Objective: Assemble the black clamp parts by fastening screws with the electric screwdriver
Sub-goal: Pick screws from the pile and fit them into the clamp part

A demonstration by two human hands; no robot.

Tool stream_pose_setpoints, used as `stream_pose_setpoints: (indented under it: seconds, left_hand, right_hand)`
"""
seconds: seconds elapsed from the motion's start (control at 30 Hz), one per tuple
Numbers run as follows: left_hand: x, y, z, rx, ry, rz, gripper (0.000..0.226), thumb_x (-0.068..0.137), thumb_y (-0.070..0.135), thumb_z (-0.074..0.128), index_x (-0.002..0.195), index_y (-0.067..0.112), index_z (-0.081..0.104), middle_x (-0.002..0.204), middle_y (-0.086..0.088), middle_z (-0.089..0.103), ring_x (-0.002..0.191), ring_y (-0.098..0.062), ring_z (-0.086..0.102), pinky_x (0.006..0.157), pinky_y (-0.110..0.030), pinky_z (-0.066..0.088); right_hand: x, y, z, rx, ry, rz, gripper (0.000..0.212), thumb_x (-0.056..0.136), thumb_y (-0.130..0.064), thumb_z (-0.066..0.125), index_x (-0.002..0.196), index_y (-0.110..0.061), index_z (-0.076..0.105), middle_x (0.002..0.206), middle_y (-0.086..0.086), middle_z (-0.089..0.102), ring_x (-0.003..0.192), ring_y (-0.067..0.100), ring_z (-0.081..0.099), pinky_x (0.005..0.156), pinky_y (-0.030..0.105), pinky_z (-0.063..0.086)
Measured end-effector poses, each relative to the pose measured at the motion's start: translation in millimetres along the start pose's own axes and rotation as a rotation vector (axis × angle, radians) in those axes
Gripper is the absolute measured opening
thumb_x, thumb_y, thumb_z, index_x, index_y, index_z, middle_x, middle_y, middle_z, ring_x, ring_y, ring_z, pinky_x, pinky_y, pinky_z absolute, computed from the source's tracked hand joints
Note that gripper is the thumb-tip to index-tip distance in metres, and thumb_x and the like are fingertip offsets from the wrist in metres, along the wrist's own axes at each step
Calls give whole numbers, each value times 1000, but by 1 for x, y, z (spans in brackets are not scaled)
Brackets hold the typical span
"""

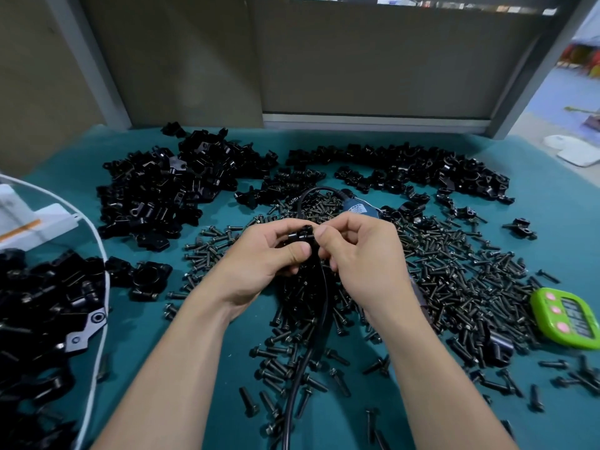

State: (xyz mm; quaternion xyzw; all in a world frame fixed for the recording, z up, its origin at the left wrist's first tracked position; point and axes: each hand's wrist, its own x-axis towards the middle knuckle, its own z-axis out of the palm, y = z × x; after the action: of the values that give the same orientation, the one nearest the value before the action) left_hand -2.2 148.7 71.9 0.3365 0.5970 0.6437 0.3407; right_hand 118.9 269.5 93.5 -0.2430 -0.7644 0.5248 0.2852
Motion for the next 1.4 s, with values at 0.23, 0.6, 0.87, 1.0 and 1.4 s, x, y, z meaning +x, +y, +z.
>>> stream_pose_setpoints:
  seconds: [0.23, 0.6, 0.87, 1.0, 1.4]
  left_hand:
    - [1, 0, -1, 8, -34, 8, 35, 97, 5, 68, 119, 30, 79, 105, -6, 74, 86, -18, 56, 70, -21, 51]
    - [-3, 4, 6, -150, -101, -65, 32, 107, 12, 51, 129, 19, 73, 99, 0, 72, 78, -8, 56, 72, -20, 51]
    - [-1, 4, 3, -151, -76, -54, 30, 104, 10, 56, 123, 20, 77, 96, -5, 70, 74, -7, 58, 70, -18, 52]
    - [-2, 4, 2, -134, -74, -63, 31, 105, 10, 56, 121, 24, 78, 97, -4, 73, 74, -8, 61, 69, -18, 53]
    - [-7, 11, 1, -31, -154, -145, 37, 107, 22, 53, 82, 30, 80, 79, 9, 70, 66, -9, 60, 57, -18, 44]
  right_hand:
    - [1, -1, 7, 137, 58, 69, 26, 98, -15, 68, 73, -19, 70, 57, -5, 64, 50, 5, 50, 53, 23, 44]
    - [3, 3, 6, 142, 0, 39, 22, 97, -15, 69, 75, -16, 69, 57, -6, 59, 55, 8, 48, 58, 31, 39]
    - [1, 0, 11, 232, 29, 41, 21, 99, -9, 65, 79, -11, 70, 59, -7, 58, 56, 6, 49, 59, 26, 42]
    - [0, -2, 10, 386, 29, 118, 26, 101, -4, 60, 77, -13, 66, 58, -6, 55, 52, 5, 43, 52, 20, 37]
    - [1, 9, 13, 159, 25, -67, 24, 98, -14, 66, 77, -22, 71, 64, -10, 64, 63, 6, 55, 63, 24, 48]
